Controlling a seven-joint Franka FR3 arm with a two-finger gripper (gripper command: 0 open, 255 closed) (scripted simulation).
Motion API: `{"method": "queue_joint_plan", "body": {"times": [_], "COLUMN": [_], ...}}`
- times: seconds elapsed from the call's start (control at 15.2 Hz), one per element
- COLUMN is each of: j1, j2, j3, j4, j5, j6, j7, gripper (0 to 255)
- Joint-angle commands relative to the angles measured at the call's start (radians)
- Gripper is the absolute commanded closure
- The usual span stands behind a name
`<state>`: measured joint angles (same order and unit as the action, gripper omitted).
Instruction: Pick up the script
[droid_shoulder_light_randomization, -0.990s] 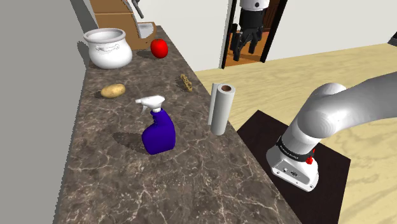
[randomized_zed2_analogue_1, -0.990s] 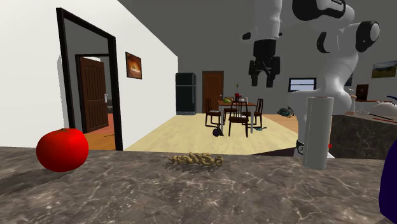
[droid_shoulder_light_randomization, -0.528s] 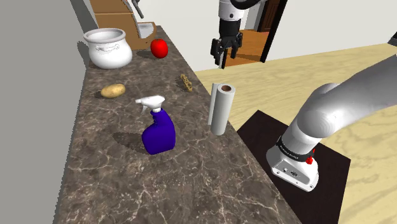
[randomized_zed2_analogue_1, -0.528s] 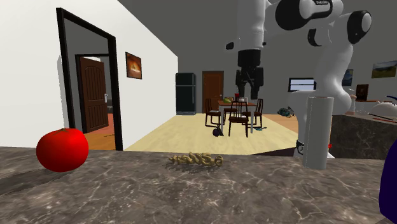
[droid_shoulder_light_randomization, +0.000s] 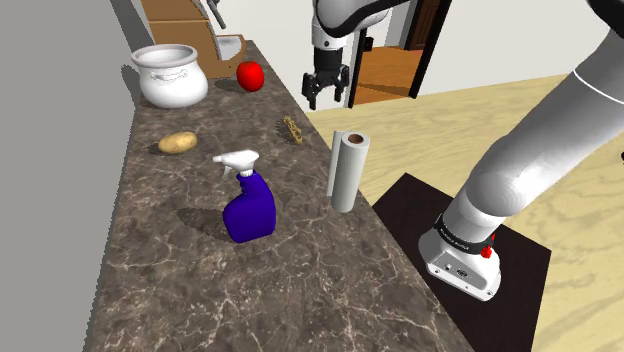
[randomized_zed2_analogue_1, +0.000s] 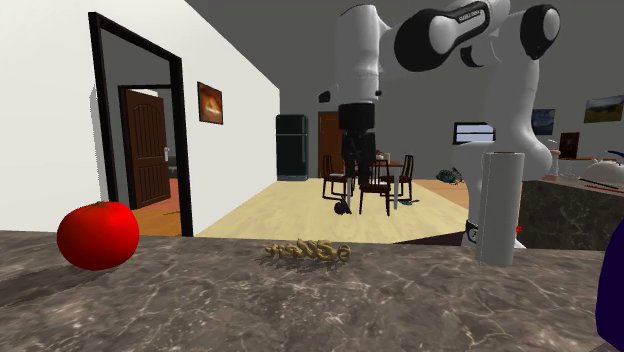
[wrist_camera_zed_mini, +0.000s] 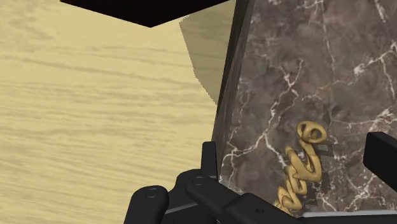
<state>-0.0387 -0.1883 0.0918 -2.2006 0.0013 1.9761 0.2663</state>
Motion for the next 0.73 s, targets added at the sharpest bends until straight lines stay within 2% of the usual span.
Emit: {"method": "queue_joint_plan", "body": {"times": [0.0, 0.66], "j1": [0.000, 0.002], "j2": [0.081, 0.474], "j3": [0.004, 0.001], "j4": [0.047, 0.368], "j5": [0.002, 0.004], "j6": [0.034, 0.108], "j7": [0.018, 0.081], "gripper": [0, 0]}}
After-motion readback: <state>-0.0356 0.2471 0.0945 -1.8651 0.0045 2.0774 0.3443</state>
